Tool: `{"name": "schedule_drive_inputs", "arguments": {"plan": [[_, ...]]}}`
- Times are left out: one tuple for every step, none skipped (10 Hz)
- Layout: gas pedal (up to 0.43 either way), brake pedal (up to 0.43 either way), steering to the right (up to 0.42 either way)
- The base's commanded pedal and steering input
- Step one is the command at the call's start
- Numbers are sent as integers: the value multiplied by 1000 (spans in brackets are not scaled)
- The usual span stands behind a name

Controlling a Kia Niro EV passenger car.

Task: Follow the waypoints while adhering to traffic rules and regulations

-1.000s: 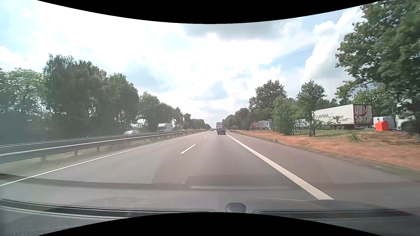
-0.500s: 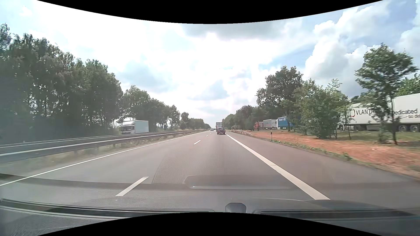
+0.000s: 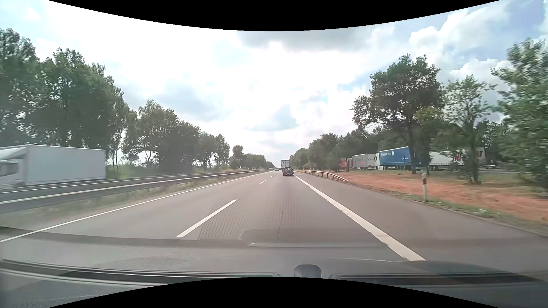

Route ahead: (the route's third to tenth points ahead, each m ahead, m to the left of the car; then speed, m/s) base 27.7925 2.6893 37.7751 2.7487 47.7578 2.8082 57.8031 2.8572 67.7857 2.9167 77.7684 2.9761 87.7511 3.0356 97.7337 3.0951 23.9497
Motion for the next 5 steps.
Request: {"name": "schedule_drive_inputs", "arguments": {"plan": [[220, 0, -4], [220, 0, -4], [220, 0, -3], [228, 0, -3], [228, 0, -4]]}}
